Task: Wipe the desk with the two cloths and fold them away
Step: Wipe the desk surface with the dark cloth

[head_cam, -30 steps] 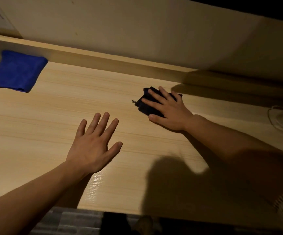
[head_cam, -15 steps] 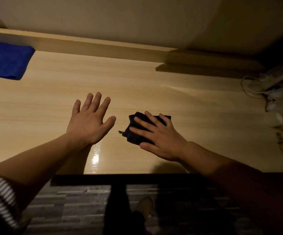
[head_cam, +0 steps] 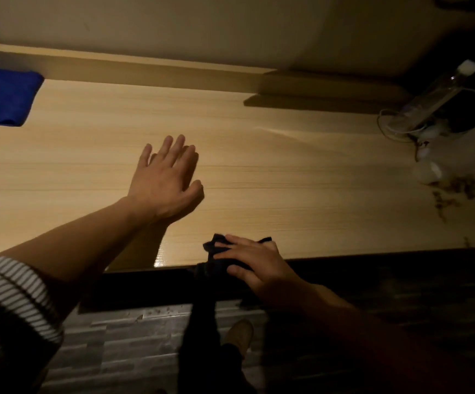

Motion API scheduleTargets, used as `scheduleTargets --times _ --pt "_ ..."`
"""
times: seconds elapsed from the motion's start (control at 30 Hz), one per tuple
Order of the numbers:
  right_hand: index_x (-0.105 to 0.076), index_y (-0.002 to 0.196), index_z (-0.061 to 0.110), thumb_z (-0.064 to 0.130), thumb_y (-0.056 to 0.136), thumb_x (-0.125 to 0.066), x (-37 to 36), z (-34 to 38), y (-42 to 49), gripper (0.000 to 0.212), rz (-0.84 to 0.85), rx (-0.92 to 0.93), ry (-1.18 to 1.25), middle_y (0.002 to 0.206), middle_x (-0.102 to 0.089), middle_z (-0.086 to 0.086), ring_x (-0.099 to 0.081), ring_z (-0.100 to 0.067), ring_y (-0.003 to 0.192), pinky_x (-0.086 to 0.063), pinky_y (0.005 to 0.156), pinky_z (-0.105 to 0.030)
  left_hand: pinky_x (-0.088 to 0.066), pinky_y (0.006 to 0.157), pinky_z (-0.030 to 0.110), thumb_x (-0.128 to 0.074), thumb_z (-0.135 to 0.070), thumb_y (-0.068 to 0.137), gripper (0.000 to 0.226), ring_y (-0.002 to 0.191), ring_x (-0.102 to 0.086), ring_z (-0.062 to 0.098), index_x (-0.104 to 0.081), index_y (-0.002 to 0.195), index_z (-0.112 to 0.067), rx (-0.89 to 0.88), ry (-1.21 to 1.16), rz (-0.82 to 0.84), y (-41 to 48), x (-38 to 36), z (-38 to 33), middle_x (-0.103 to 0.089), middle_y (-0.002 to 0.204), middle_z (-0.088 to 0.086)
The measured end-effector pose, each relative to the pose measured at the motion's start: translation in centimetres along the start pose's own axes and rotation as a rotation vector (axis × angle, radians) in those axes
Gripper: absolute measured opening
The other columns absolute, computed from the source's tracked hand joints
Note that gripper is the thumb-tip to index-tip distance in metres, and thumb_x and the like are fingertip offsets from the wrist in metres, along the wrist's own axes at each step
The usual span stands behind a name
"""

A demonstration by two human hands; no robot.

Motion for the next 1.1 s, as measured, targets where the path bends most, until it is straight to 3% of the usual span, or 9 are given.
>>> scheduleTargets --times 0.1,0.2,0.27,0.43,0.57,0.7,0.83,0.97,1.1 --pt "-0.069 0.133 0.027 0.026 0.102 -0.056 1.2 -0.6 -0.3 0.033 0.073 -0.144 0.351 0.126 -0.063 0.035 -0.053 0.012 0.126 -0.038 0.103 -0.011 0.005 0.131 0.055 -0.014 -0.075 0.098 0.085 0.164 0.009 0.022 -0.005 0.170 -0.029 -0.007 -0.064 -0.001 1.7 -0.3 -3.0 0.007 0.179 0.002" --pt "-0.069 0.125 0.032 0.028 0.103 -0.055 5.5 -1.2 1.6 0.026 -0.030 -0.188 0.391 0.115 -0.075 0.002 -0.070 -0.023 0.109 -0.055 0.095 -0.041 0.006 0.131 0.056 -0.011 -0.074 0.100 0.082 0.163 0.014 0.022 -0.001 0.170 -0.032 0.029 -0.121 0.031 2.7 -1.4 -4.0 0.010 0.179 0.001" --pt "-0.068 0.119 0.040 0.025 0.106 -0.055 8.9 -2.2 4.0 0.023 -0.110 -0.192 0.400 0.109 -0.074 -0.018 -0.067 -0.043 0.101 -0.054 0.086 -0.055 0.008 0.130 0.056 -0.007 -0.075 0.100 0.082 0.163 0.017 0.021 0.003 0.170 -0.033 0.053 -0.109 0.046 2.8 -2.3 -4.0 0.011 0.179 0.000" --pt "-0.065 0.136 0.030 0.024 0.109 -0.052 16.9 -5.7 13.0 0.030 -0.238 -0.132 0.169 0.125 -0.070 0.008 -0.063 -0.012 0.114 -0.050 0.096 -0.034 0.010 0.130 0.054 -0.007 -0.078 0.101 0.082 0.163 0.020 0.018 0.004 0.170 -0.034 0.075 -0.101 0.028 2.8 -2.9 -3.7 0.012 0.178 -0.005" --pt "-0.060 0.141 0.023 0.022 0.109 -0.051 20.6 -9.2 21.5 0.033 -0.269 -0.061 -0.199 0.139 -0.065 -0.004 -0.056 -0.024 0.127 -0.041 0.107 -0.047 0.009 0.130 0.054 -0.006 -0.079 0.102 0.082 0.161 0.024 0.017 0.007 0.170 -0.035 0.080 -0.081 0.039 2.9 -3.2 -3.7 0.015 0.177 -0.005" --pt "-0.047 0.150 0.037 0.039 0.110 -0.042 20.4 -13.2 27.3 0.040 -0.133 -0.066 -0.491 0.157 -0.049 0.001 -0.042 -0.029 0.143 -0.030 0.105 -0.050 0.007 0.131 0.054 -0.010 -0.078 0.103 0.081 0.162 0.022 0.017 0.005 0.170 -0.035 0.092 -0.064 0.031 2.8 -3.4 -3.7 0.012 0.178 -0.005" --pt "-0.015 0.157 0.057 0.064 0.104 -0.018 18.5 -15.7 28.3 0.053 0.005 -0.049 -0.571 0.172 -0.004 0.021 0.002 -0.009 0.158 -0.012 0.119 -0.056 0.003 0.131 0.055 -0.014 -0.076 0.104 0.080 0.163 0.017 0.018 0.001 0.171 -0.034 0.085 -0.058 0.018 2.9 -3.5 -3.8 0.008 0.178 -0.004" --pt "-0.007 0.156 0.061 0.071 0.101 -0.008 17.2 -15.4 26.6 0.055 0.061 0.028 -0.618 0.173 -0.005 0.016 -0.003 -0.020 0.159 -0.004 0.119 -0.058 0.004 0.131 0.055 -0.014 -0.076 0.104 0.080 0.163 0.017 0.018 0.001 0.171 -0.034 0.086 -0.048 0.028 2.9 -3.6 -3.8 0.008 0.179 -0.004" --pt "-0.012 0.158 0.056 0.065 0.106 -0.015 15.1 -14.4 22.5 0.054 0.078 0.119 -0.644 0.173 -0.002 0.016 0.008 -0.016 0.159 0.001 0.120 -0.060 0.005 0.131 0.055 -0.013 -0.076 0.104 0.081 0.163 0.019 0.018 0.001 0.171 -0.034 0.091 -0.040 0.041 2.9 -3.7 -3.8 0.009 0.179 -0.003"
Point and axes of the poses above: each hand's wrist, its own y-axis towards the middle knuckle, its own x-axis out of the back of the hand, z = x × y, the point moved 8 cm from there along y, towards the middle knuckle
